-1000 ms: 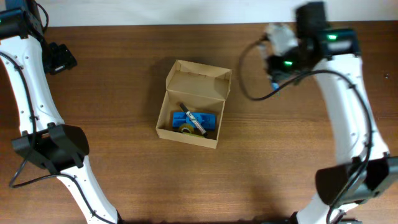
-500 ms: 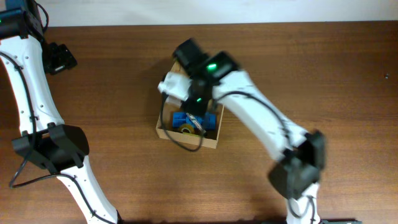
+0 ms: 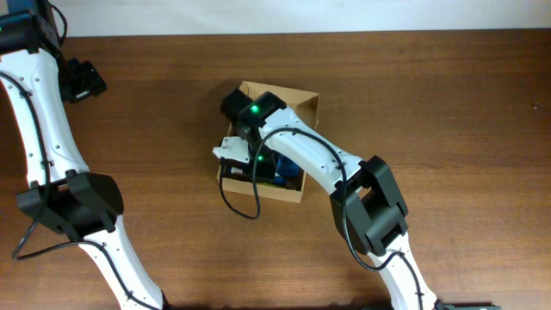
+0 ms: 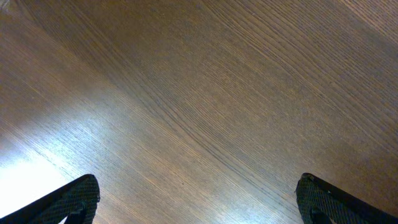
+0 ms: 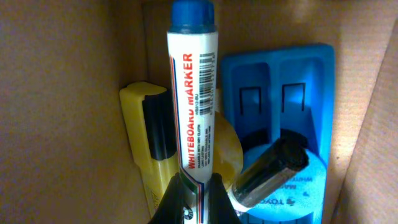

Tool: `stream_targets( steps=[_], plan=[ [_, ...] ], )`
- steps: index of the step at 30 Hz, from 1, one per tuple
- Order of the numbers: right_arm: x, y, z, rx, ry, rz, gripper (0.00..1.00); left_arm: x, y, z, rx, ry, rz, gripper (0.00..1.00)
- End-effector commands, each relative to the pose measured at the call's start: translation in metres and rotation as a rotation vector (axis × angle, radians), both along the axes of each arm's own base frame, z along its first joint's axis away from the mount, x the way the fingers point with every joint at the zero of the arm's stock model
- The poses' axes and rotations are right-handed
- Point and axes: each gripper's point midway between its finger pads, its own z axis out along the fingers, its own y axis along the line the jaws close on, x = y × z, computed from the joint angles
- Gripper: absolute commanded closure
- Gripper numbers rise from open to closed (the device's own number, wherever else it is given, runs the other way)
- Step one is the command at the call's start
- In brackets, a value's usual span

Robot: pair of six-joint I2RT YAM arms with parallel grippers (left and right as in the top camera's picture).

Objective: Pack container
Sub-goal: 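Carry the blue marker with the right gripper over the box, then release the blue marker into the box and lift the right gripper, then bring both grippers to the box's back corners at the lid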

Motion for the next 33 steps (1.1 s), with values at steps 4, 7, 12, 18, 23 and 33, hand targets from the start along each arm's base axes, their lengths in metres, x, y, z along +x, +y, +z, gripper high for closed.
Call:
stream_targets(
  steps=[4, 7, 12, 18, 23, 33],
  plan=[
    [0.003, -0.003, -0.002, -0.010, 0.009, -0.045, 0.49, -0.004, 0.002, 0.009, 0.014, -0.010, -0.008, 0.00],
    [0.004, -0.003, 0.016, 0.014, -0.020, -0.046, 0.28, -0.004, 0.002, 0.009, 0.014, -0.010, -0.008, 0.00],
    [0.007, -0.005, 0.065, 0.068, -0.113, -0.048, 0.21, -0.004, 0.002, 0.009, 0.014, -0.010, -0.008, 0.00],
    [0.014, -0.019, 0.137, 0.121, -0.292, -0.114, 0.20, -0.004, 0.002, 0.009, 0.014, -0.010, -0.008, 0.00],
    [0.018, -0.044, 0.199, 0.155, -0.462, -0.191, 0.17, 0.001, 0.004, 0.010, 0.021, -0.032, -0.008, 0.00],
    [0.060, -0.167, 0.271, 0.218, -0.636, -0.654, 0.16, 0.023, -0.020, 0.010, -0.124, -0.138, -0.041, 0.00]
  ],
)
